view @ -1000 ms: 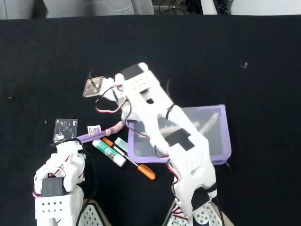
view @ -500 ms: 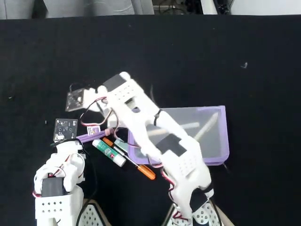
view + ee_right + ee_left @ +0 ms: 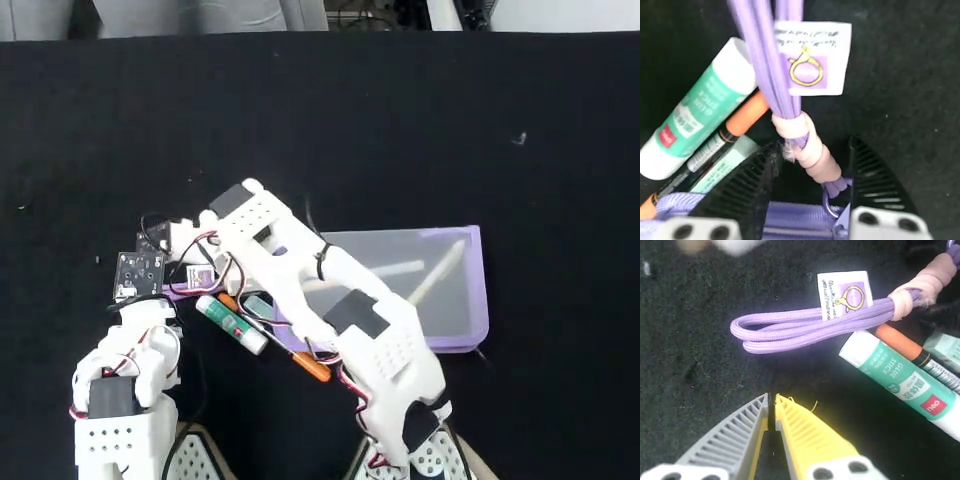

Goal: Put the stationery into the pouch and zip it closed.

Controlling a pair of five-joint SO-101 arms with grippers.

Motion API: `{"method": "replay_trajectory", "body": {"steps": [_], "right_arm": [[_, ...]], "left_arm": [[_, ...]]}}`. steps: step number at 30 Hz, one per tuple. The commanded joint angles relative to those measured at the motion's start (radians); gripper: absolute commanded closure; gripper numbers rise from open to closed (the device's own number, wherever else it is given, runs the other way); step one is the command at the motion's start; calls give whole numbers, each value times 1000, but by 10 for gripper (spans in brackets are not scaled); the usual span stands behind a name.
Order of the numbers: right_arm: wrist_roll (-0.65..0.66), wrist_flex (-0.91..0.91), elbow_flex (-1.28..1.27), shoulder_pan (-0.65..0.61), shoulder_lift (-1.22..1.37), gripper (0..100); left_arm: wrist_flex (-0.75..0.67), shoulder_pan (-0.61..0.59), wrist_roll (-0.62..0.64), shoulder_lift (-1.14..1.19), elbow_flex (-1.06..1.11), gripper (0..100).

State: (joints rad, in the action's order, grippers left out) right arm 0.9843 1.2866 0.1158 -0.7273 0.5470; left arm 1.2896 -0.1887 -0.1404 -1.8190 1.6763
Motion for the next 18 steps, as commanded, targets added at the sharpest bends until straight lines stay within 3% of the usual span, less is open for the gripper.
{"method": "replay_trajectory", "body": {"steps": [1, 7, 14, 18], "right_arm": [[20, -44, -8, -8, -5, 783], [20, -74, -10, -6, -2, 786], [18, -60, 38, -6, 61, 962], [18, 12, 113, 12, 65, 959]], "left_arm": [[-17, 7, 2, -5, 24, 970], [-17, 7, 2, -5, 24, 970], [-17, 7, 2, -5, 24, 970], [-17, 7, 2, -5, 24, 970]]}}
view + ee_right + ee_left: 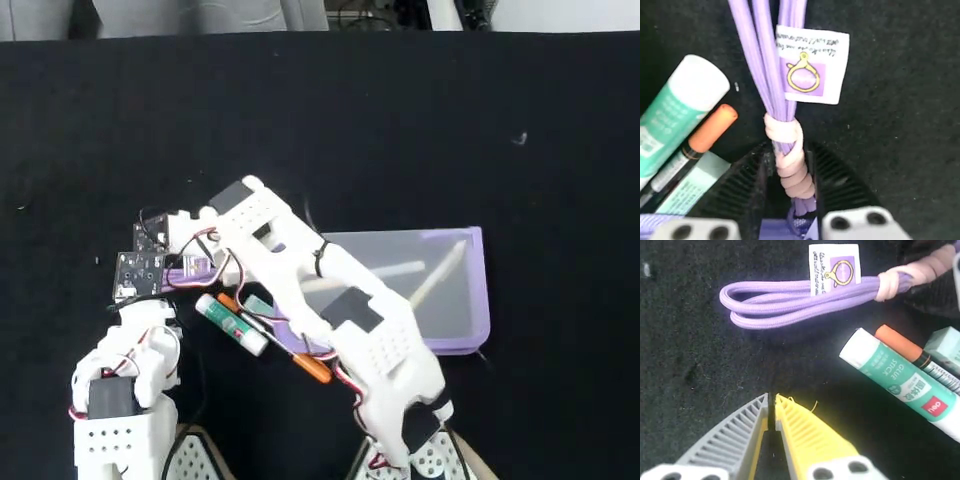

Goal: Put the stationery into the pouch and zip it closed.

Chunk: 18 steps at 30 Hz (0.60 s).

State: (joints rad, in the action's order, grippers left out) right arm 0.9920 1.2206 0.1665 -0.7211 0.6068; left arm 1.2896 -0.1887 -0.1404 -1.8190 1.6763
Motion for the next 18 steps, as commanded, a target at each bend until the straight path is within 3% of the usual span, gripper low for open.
{"method": "replay_trajectory", "body": {"steps": [1, 11, 18], "right_arm": [[11, 98, 87, 17, 5, 959], [-100, 328, 550, 147, 8, 959], [-103, 474, 866, 186, 12, 959]], "left_arm": [[-17, 7, 2, -5, 24, 970], [-17, 7, 2, -5, 24, 970], [-17, 7, 2, -5, 24, 970]]}}
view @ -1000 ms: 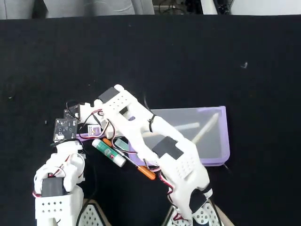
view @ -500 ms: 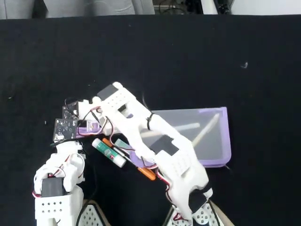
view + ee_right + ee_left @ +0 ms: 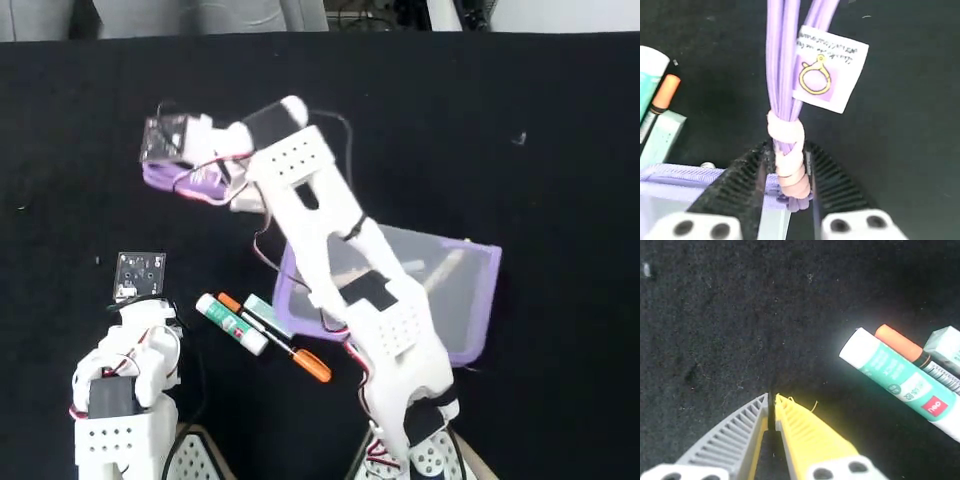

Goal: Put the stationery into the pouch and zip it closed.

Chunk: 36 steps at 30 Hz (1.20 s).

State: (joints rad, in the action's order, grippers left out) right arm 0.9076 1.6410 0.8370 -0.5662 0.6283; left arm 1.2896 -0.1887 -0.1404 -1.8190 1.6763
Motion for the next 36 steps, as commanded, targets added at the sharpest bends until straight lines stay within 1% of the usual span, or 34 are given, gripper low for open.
{"method": "replay_trajectory", "body": {"steps": [1, 6, 14, 16, 21, 26, 29, 36], "right_arm": [[-18, 58, 232, 35, -10, 959], [-89, 54, 417, 38, -12, 959], [-97, 12, 700, 40, -10, 959], [-106, -21, 725, 37, -10, 959], [-193, -173, 733, 49, -10, 959], [-235, -302, 731, 71, -10, 959], [-258, -351, 734, 72, -16, 959], [-258, -402, 730, 68, -10, 959]], "left_arm": [[-17, 7, 2, -5, 24, 970], [-17, 7, 2, -5, 24, 970], [-17, 7, 2, -5, 24, 970], [-17, 7, 2, -5, 24, 970], [-17, 7, 2, -5, 24, 970], [-17, 7, 2, -5, 24, 970], [-17, 7, 2, -5, 24, 970], [-17, 7, 2, -5, 24, 970]]}}
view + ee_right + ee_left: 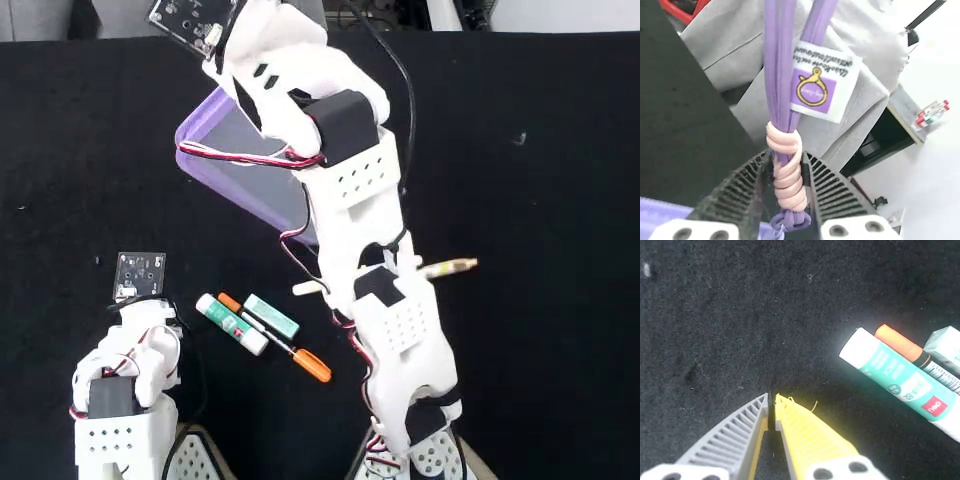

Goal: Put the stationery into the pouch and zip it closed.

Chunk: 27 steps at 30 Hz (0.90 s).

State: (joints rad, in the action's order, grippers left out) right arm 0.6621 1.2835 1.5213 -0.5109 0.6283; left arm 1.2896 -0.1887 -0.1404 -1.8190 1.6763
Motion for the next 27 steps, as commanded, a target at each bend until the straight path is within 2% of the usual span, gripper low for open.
{"method": "replay_trajectory", "body": {"steps": [1, 8, 14, 22, 27], "right_arm": [[-12, -43, 39, 11, -10, 959], [-196, -37, 25, -40, 21, 960], [-284, 14, 25, -106, 19, 960], [-307, 238, 150, -222, 18, 962], [-307, 333, 147, -233, -45, 987]], "left_arm": [[-17, 7, 2, -5, 24, 970], [-17, 7, 2, -5, 24, 970], [-17, 7, 2, -5, 24, 970], [-17, 7, 2, -5, 24, 970], [-17, 7, 2, -5, 24, 970]]}}
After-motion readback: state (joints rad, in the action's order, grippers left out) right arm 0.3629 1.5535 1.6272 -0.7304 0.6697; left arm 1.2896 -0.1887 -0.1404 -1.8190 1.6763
